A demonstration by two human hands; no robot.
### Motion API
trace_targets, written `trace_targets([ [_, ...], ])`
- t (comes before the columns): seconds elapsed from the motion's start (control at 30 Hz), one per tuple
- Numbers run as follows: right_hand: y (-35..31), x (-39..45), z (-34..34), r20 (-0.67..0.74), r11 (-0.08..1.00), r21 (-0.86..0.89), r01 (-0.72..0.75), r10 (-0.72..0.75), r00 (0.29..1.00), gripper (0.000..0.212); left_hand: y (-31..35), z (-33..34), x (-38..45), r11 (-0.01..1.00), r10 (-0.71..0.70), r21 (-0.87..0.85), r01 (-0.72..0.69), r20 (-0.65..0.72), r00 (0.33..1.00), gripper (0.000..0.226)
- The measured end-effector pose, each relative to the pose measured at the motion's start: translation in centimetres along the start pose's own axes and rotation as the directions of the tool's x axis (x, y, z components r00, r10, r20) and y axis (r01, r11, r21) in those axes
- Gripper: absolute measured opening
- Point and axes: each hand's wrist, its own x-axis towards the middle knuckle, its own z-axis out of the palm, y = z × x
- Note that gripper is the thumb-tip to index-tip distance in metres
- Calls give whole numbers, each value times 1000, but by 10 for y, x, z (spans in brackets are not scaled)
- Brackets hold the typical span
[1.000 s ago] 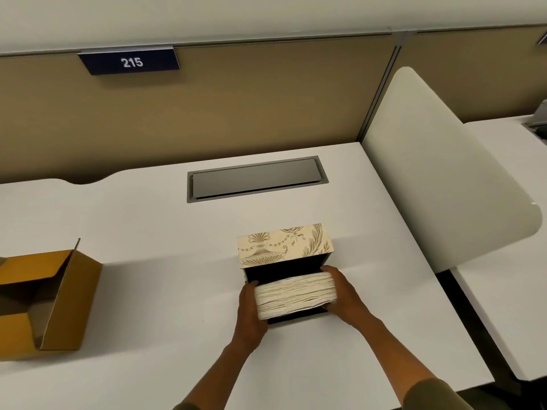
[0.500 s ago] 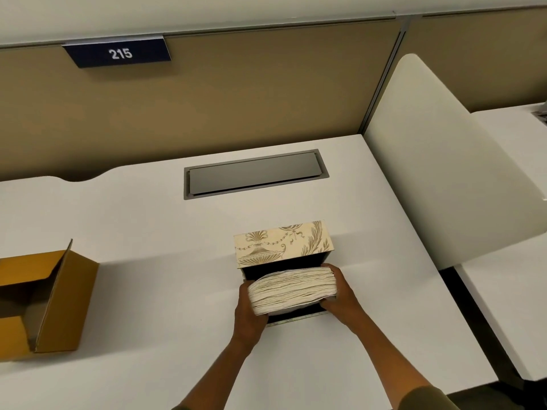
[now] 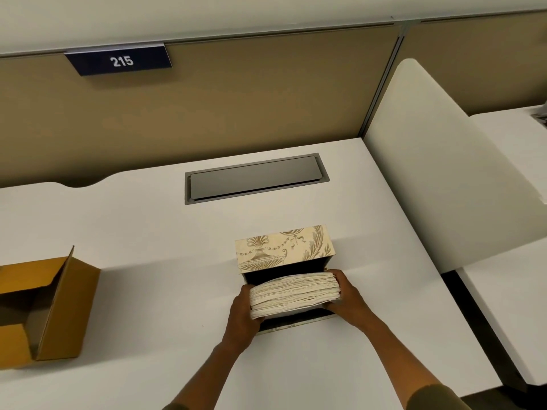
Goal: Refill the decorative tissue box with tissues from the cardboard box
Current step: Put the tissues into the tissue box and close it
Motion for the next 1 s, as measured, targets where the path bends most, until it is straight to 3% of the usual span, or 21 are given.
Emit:
trace_targets([
  [0.13, -5, 2, -9, 26, 993, 111, -47, 44, 999, 82, -6, -10, 7, 979, -156, -125, 161, 52, 986, 67],
  [0.27, -9, 5, -19, 82, 954, 275, -119, 100, 992, 79, -4, -22, 12, 895, -287, -328, 304, 99, 953, 60],
  [0.5, -15, 13, -16, 114, 829, 493, -265, 240, 964, 50, 1, -23, 16, 768, -383, -509, 389, 122, 916, 35],
  [0.6, -21, 12, -12, 112, 796, 525, -300, 285, 952, 34, 0, -20, 17, 739, -424, -516, 433, 144, 894, 32],
  [1.0, -33, 17, 3, -59, 845, 443, -299, 360, 931, 19, 0, -5, 25, 775, -513, -374, 509, 97, 853, 32],
])
